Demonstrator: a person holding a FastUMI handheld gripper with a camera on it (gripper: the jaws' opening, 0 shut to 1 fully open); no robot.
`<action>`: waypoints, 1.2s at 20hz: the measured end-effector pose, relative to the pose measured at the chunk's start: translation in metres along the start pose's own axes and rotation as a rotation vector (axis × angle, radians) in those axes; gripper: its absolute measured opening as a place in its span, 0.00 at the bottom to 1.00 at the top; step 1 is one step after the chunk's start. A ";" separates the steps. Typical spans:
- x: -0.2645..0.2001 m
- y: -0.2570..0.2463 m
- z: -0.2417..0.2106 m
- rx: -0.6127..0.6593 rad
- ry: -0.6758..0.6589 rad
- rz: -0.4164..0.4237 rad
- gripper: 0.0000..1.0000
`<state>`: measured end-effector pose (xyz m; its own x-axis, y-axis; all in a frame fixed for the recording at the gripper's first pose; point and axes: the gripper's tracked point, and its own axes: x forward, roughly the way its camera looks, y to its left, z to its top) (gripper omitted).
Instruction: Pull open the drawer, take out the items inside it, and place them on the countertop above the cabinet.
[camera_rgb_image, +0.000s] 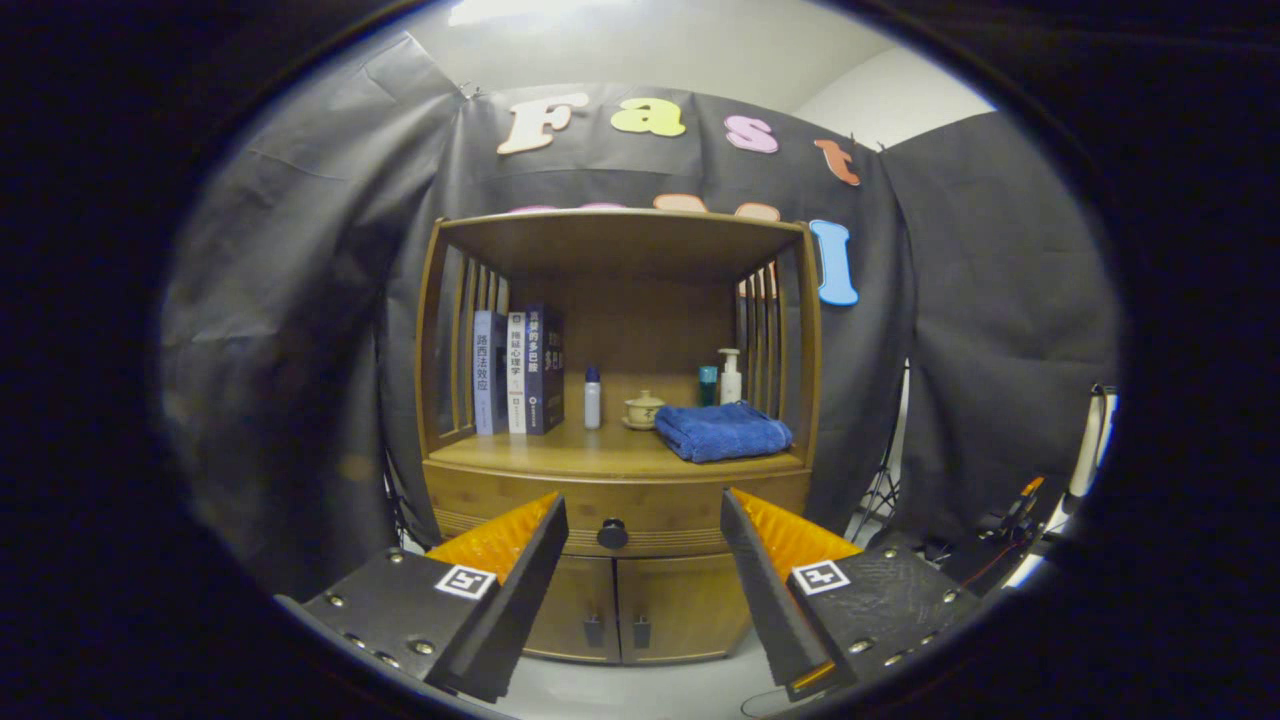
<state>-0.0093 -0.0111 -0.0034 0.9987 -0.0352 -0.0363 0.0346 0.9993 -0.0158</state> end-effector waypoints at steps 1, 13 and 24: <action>0.000 0.001 -0.001 0.001 0.001 0.002 0.92; 0.030 -0.001 -0.016 0.105 0.007 -0.007 0.92; 0.138 0.019 -0.093 0.129 0.144 0.007 0.92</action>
<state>0.1256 0.0016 -0.1017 0.9837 -0.0204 -0.1789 0.0413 0.9927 0.1134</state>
